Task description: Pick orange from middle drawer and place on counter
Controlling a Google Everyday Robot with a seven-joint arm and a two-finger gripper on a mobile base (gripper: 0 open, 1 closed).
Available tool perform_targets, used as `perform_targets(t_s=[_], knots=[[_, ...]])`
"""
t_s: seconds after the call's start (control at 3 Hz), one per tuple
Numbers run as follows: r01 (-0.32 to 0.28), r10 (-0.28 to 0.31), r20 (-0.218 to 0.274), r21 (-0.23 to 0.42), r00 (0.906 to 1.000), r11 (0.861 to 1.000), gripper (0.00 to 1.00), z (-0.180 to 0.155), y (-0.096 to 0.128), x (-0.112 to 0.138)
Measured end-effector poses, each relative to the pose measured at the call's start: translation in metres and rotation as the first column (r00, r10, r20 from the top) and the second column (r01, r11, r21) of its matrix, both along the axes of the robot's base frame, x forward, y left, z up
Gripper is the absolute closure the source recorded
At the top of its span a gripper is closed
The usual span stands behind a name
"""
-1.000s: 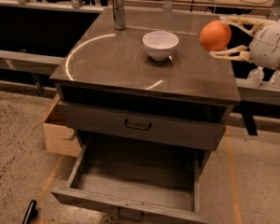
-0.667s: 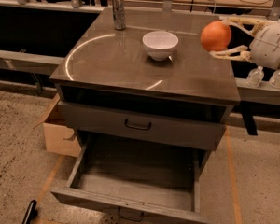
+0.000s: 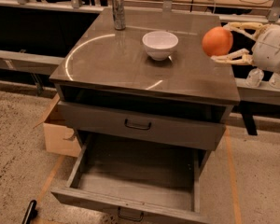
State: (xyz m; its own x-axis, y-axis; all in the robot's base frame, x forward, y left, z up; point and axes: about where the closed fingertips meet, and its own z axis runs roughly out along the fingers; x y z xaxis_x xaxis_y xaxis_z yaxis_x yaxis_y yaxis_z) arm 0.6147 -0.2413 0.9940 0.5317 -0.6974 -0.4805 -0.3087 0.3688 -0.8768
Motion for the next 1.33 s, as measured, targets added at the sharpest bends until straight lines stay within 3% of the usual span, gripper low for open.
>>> perform_targets(t_s=[0.67,1.0,1.33], knots=[[0.038,-0.029,-0.123,0.071,0.992,0.997,1.0,-0.022,0.008,0.002],[0.048,-0.031,-0.175,0.095,0.984,0.994,1.0,-0.035,0.019,0.009],[0.023,0.009,-0.247,0.125,0.9689,0.992,1.0,-0.059,0.04,0.01]])
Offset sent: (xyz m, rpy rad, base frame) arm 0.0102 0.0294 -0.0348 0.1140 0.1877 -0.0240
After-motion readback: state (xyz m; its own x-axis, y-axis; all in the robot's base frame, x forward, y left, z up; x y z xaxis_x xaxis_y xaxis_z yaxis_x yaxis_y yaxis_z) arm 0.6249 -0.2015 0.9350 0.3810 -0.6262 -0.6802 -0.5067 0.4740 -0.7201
